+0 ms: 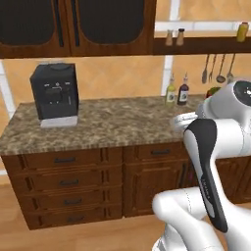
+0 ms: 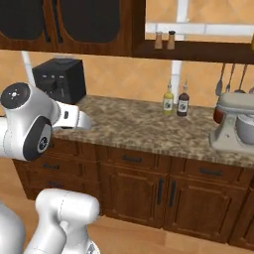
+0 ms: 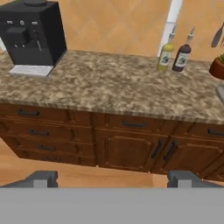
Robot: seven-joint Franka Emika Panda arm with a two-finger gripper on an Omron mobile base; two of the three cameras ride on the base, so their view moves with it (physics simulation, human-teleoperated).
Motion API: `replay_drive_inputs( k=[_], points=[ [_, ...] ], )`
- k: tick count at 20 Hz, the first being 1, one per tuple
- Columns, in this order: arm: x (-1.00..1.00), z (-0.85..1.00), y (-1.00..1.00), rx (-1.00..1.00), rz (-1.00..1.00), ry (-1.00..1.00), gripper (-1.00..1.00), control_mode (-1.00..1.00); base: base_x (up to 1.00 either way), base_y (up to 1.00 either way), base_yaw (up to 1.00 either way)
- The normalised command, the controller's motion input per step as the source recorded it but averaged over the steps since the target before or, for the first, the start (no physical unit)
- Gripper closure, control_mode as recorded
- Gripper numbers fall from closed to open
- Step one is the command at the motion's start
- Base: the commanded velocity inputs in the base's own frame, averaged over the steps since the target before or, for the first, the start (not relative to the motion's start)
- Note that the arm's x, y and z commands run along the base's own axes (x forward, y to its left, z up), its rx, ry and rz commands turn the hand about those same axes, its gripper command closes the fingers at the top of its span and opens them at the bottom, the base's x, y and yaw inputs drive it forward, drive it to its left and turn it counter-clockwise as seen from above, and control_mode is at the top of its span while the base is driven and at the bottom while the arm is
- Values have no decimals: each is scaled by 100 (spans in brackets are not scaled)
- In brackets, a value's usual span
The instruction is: Navigate to the coffee machine.
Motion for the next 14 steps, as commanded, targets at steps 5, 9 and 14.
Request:
replay_drive_inputs(
  k=[5, 9, 14],
  points=[
    [0, 0, 0, 0, 0, 0, -100, 100, 70, 100, -7],
    [0, 0, 0, 0, 0, 0, -100, 100, 42, 100, -8],
    [0, 0, 0, 0, 0, 0, -100, 100, 52, 100, -10]
  ],
)
